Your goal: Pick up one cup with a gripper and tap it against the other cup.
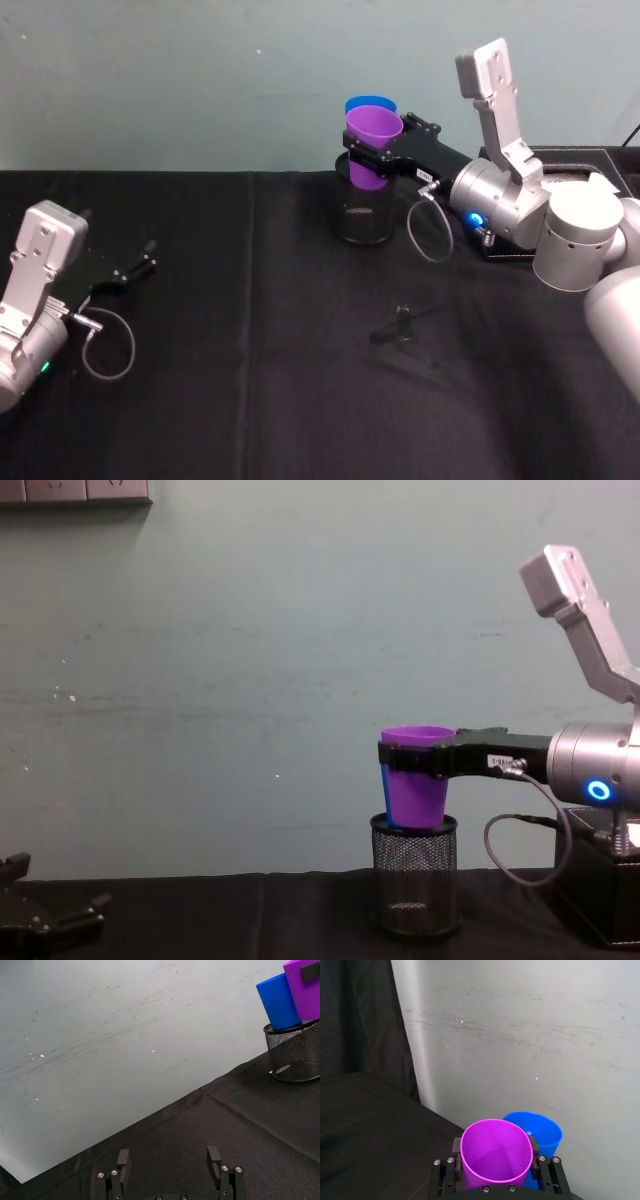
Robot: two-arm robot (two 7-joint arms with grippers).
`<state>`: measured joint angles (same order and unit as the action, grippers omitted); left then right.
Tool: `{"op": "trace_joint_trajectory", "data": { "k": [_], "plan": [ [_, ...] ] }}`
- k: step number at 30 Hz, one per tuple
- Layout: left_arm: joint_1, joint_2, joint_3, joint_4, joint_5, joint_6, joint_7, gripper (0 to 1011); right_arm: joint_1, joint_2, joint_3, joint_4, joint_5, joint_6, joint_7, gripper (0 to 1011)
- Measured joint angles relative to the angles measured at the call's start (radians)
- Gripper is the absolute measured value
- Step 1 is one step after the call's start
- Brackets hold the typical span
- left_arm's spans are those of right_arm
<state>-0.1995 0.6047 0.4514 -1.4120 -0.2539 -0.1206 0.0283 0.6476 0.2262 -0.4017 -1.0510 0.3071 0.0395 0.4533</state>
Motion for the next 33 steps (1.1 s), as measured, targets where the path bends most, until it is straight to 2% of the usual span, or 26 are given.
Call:
{"op": "trace_joint_trajectory", "data": {
  "k": [6, 15, 19, 21, 22, 27, 28, 33],
  "plan": [
    [0.0, 0.0, 0.0, 0.0, 0.0, 0.0, 0.0, 1000, -0.024, 0.014, 0.007, -0.05, 0.007, 0.013, -0.001, 749],
    [0.0, 0.0, 0.0, 0.0, 0.0, 0.0, 0.0, 1000, -0.112, 0.048, 0.013, -0.188, 0.045, 0.054, 0.004, 750],
    [0.0, 0.0, 0.0, 0.0, 0.0, 0.0, 0.0, 1000, -0.169, 0.071, 0.007, -0.268, 0.06, 0.065, 0.01, 749],
    [0.0, 0.0, 0.0, 0.0, 0.0, 0.0, 0.0, 1000, -0.218, 0.095, -0.002, -0.332, 0.061, 0.065, 0.009, 749],
    [0.0, 0.0, 0.0, 0.0, 0.0, 0.0, 0.0, 1000, -0.218, 0.095, -0.002, -0.332, 0.061, 0.065, 0.009, 749],
    [0.0, 0.0, 0.0, 0.0, 0.0, 0.0, 0.0, 1000, -0.313, 0.141, -0.01, -0.432, 0.059, 0.045, -0.006, 749],
    [0.0, 0.0, 0.0, 0.0, 0.0, 0.0, 0.0, 1000, -0.313, 0.141, -0.01, -0.432, 0.059, 0.045, -0.006, 750],
    [0.0, 0.0, 0.0, 0.0, 0.0, 0.0, 0.0, 1000, -0.392, 0.17, -0.01, -0.474, 0.04, 0.007, -0.028, 749]
  ]
}}
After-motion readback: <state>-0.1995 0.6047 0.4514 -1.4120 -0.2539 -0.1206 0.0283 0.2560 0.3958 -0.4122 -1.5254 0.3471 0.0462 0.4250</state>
